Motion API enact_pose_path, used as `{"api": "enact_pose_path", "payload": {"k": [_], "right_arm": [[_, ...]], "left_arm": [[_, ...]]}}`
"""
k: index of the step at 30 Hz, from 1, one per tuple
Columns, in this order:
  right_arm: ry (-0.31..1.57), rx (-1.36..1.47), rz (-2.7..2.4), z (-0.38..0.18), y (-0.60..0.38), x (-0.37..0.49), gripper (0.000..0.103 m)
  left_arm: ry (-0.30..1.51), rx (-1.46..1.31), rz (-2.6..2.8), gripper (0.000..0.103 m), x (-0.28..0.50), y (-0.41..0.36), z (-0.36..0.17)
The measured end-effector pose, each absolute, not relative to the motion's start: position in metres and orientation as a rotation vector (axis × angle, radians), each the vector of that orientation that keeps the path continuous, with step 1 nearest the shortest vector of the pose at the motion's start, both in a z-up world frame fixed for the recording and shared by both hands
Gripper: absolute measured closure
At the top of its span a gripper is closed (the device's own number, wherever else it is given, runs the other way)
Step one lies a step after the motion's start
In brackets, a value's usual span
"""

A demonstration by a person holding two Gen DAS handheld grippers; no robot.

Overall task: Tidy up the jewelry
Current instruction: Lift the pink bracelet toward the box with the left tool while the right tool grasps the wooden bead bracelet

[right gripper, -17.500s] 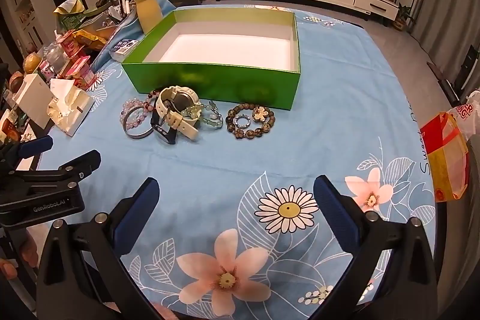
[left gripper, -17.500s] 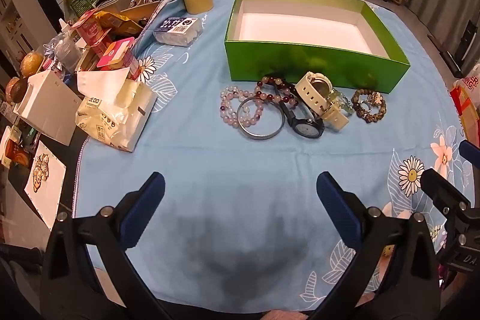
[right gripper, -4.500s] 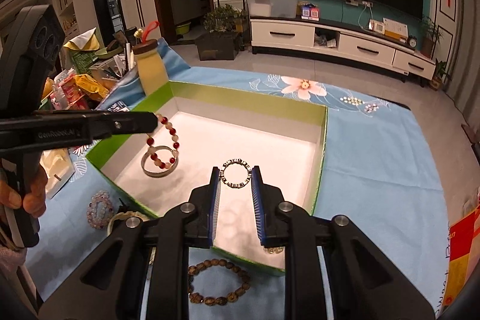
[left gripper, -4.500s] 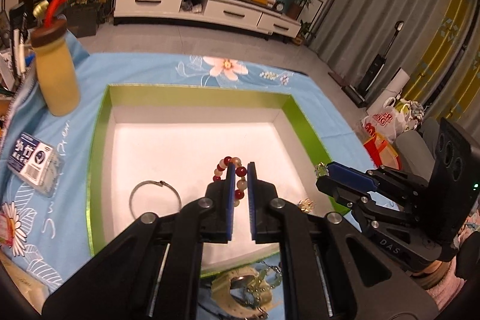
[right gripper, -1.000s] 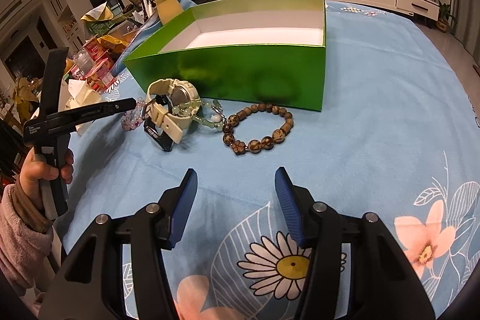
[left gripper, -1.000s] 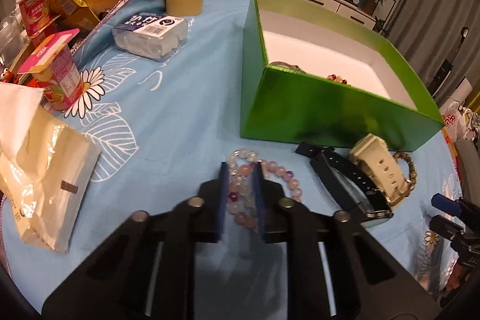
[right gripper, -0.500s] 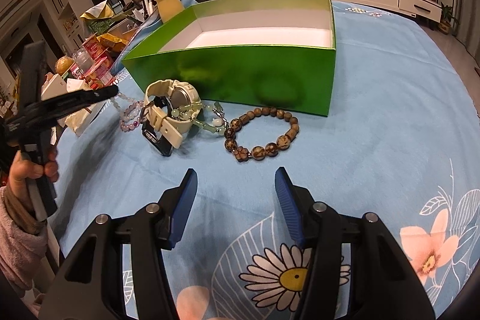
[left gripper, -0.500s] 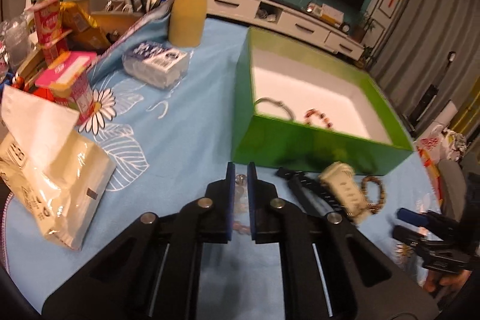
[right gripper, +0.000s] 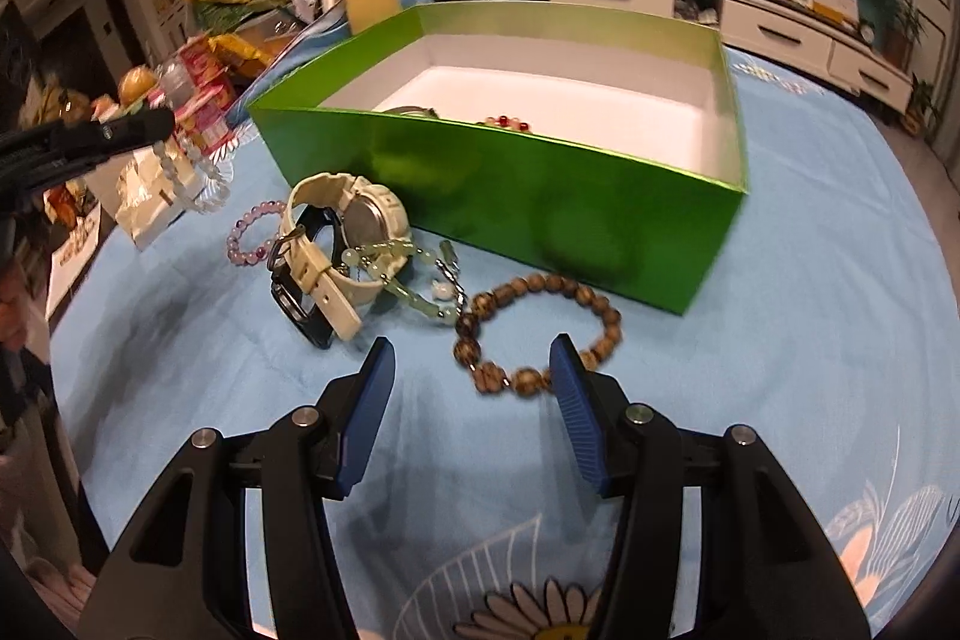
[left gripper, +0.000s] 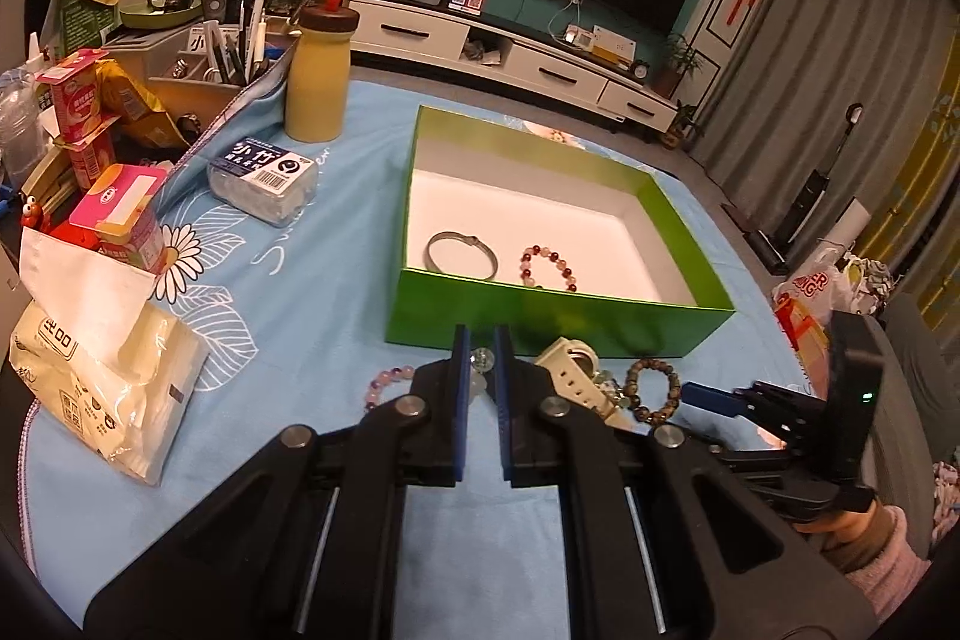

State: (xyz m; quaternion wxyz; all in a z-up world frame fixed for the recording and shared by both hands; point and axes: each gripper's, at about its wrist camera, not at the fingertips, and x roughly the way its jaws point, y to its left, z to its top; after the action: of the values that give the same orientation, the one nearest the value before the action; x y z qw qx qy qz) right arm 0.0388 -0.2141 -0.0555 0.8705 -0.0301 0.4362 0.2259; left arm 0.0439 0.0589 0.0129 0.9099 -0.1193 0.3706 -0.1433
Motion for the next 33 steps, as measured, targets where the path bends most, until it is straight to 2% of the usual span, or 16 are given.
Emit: {"api": "enact_pose_path", "payload": {"k": [4,6,10,11,12,13,20,33], "right_arm": [[0.922,-0.131,0.489,-0.063,-0.201,0.045,0.049],[0.925,-0.164,0.492,-0.066,-0.196,0.046,0.055],[0.917,-0.213,0.490,-0.072,-0.192,0.048,0.070],[0.914,-0.211,0.500,-0.073,-0.191,0.048,0.084],[0.909,-0.217,0.500,-0.073,-0.191,0.048,0.090],[0.906,-0.220,0.500,-0.074,-0.190,0.047,0.092],[0.897,-0.104,0.515,-0.063,-0.204,0.035,0.092],[0.760,0.178,0.553,-0.001,-0.249,0.014,0.092]], "left_arm": [[0.760,-0.244,-0.301,0.096,0.041,0.057,0.014],[0.759,-0.242,-0.305,0.096,0.040,0.057,0.014],[0.763,-0.243,-0.312,0.096,0.039,0.056,0.013],[0.764,-0.244,-0.314,0.096,0.039,0.056,0.012],[0.766,-0.244,-0.315,0.096,0.039,0.055,0.012],[0.768,-0.244,-0.317,0.096,0.039,0.055,0.012],[0.770,-0.244,-0.331,0.096,0.035,0.052,0.013],[0.744,-0.249,-0.356,0.096,0.024,0.050,0.028]]}}
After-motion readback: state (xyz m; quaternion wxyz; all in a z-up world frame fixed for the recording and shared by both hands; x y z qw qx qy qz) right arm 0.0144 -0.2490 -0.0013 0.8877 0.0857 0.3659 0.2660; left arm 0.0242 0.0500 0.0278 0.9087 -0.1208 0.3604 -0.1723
